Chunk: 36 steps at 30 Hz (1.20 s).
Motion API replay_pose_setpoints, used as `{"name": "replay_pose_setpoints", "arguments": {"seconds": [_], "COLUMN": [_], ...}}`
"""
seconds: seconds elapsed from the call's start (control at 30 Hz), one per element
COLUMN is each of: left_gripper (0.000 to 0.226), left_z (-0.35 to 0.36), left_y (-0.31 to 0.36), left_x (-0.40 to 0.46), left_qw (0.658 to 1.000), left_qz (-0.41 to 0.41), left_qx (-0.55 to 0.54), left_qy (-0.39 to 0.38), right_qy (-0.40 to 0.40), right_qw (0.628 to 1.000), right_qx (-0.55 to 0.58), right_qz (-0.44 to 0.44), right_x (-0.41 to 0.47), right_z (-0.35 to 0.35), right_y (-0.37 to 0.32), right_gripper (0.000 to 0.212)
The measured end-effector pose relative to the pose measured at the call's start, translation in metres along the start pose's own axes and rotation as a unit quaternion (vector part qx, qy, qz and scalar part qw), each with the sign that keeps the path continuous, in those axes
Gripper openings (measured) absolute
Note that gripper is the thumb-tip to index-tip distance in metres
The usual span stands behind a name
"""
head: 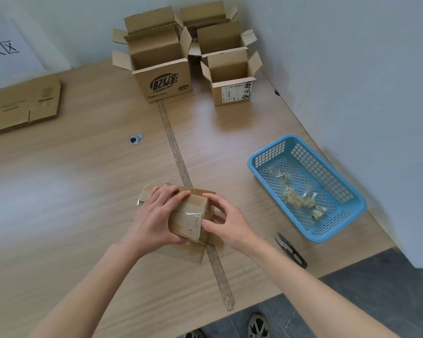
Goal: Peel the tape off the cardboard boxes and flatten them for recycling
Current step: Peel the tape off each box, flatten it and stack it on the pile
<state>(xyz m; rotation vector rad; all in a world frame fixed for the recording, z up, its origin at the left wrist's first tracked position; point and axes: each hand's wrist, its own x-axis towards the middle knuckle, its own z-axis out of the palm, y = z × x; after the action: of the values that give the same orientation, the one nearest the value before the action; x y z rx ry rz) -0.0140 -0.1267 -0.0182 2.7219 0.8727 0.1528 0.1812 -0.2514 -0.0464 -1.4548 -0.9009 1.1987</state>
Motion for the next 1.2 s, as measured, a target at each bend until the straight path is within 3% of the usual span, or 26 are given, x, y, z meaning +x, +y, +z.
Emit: {"name": "replay_pose_setpoints", "arguments": {"seconds": [0.17, 0.27, 0.43, 0.57, 0.8, 1.2], "left_gripper": [0.12, 0.12, 0.119, 0.118, 0.12, 0.121], "left_z": [0.001, 0.001, 0.002, 0.001, 0.0, -0.001], "left_y": [-0.001, 0.003, 0.006, 0.006, 0.008, 0.013], "left_x": [0.001, 0.002, 0.002, 0.003, 0.003, 0.003], "left_qw": [1.0, 1.0, 0.999, 0.999, 1.0, 1.0], "left_qz": [-0.006, -0.01, -0.015, -0.014, -0.019, -0.022], "left_qx": [-0.009, -0.017, -0.026, -0.028, -0.022, -0.007], "left_qy": [0.001, 0.005, 0.015, 0.014, 0.011, 0.004], "right_qy": [0.012, 0.036, 0.098, 0.095, 0.096, 0.183], "right_qw": [0.995, 0.979, 0.947, 0.945, 0.937, 0.888], "right_qx": [-0.1, -0.193, -0.261, -0.276, -0.31, -0.411], "right_qz": [-0.007, -0.063, -0.159, -0.145, -0.13, -0.089], "right_x": [0.011, 0.009, -0.01, -0.013, -0.015, -0.021], "right_z": [-0.009, -0.017, -0.012, -0.007, -0.005, 0.02], "right_y": [-0.009, -0.014, -0.006, -0.005, -0.011, -0.02], "right_gripper": [0.059, 0.056, 0.026, 0.017, 0.019, 0.009]}}
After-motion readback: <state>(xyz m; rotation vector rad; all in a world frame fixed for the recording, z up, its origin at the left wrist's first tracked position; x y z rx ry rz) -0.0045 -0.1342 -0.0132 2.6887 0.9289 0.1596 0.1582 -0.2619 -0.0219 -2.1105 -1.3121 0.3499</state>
